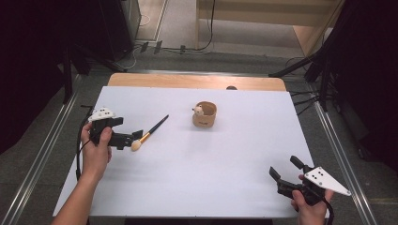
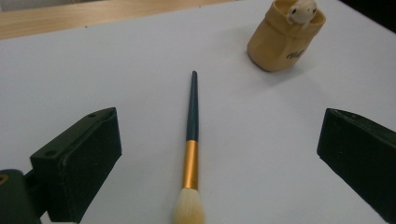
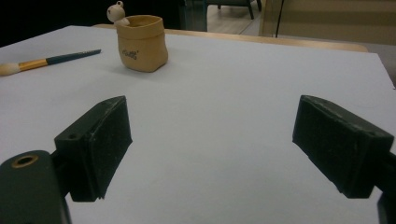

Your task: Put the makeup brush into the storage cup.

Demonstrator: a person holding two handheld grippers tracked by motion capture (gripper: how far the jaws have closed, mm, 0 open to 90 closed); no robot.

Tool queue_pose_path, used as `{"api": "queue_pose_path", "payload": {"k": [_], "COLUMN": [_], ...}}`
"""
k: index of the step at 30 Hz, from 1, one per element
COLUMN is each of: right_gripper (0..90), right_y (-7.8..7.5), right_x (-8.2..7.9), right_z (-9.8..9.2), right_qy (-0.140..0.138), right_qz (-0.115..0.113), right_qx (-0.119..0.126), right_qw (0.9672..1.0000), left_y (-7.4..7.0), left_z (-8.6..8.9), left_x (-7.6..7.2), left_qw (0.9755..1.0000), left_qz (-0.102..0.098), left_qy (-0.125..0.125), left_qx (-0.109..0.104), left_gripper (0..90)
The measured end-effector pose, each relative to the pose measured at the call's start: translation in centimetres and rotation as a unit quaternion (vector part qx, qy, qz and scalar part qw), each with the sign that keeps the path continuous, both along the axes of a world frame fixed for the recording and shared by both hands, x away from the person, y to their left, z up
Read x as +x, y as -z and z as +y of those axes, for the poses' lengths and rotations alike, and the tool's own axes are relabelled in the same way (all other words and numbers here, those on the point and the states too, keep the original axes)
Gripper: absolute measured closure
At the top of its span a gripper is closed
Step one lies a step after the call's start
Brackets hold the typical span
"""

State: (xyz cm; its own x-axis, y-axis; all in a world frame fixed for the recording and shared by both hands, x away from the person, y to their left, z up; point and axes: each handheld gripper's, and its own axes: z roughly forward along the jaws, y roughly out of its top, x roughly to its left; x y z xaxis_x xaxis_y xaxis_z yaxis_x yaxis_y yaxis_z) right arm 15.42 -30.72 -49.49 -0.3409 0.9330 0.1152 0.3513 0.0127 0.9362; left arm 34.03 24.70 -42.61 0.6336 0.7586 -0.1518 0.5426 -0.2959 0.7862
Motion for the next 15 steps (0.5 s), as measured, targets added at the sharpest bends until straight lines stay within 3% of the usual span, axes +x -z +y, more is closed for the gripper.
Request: {"api": "queue_pose_path", "payload": {"k": [1,2,3,9,11,12,13,15], "right_gripper": [12.9,13.6,13.6,13.6,13.6,13.6,13.6,13.7], "right_y": [0.0,0.0,0.0,0.0,0.1,0.1,0.2,0.2], "right_x": [0.0,0.0,0.0,0.0,0.1,0.1,0.2,0.2], "right_z": [0.0,0.0,0.1,0.2,0.3,0.3,0.3,0.4], "right_qy": [0.0,-0.001,-0.002,-0.004,-0.006,-0.007,-0.007,-0.007], "right_qz": [0.0,0.001,0.0,0.002,0.004,0.005,0.006,0.007], "right_qx": [0.0,-0.001,0.0,0.0,-0.002,-0.003,-0.003,-0.003], "right_qw": [1.0,1.0,1.0,1.0,1.0,1.0,1.0,1.0], "left_y": [0.1,0.1,0.2,0.3,0.2,0.3,0.3,0.3], "left_z": [-0.3,-0.3,-0.5,-1.3,-1.7,-2.2,-2.2,-2.7], "left_x": [0.4,0.4,0.9,1.7,2.1,2.5,2.5,3.0], "left_qw": [0.9997,0.9997,0.9989,0.9958,0.9937,0.9912,0.9912,0.9877], "left_qz": [0.018,0.018,0.033,0.064,0.08,0.092,0.092,0.102], "left_qy": [0.005,0.005,0.012,0.032,0.037,0.034,0.034,0.022], "left_qx": [0.014,0.014,0.031,0.058,0.069,0.088,0.088,0.116], "left_gripper": [0.0,0.0,0.0,0.0,0.0,1.7,6.8,11.8]}}
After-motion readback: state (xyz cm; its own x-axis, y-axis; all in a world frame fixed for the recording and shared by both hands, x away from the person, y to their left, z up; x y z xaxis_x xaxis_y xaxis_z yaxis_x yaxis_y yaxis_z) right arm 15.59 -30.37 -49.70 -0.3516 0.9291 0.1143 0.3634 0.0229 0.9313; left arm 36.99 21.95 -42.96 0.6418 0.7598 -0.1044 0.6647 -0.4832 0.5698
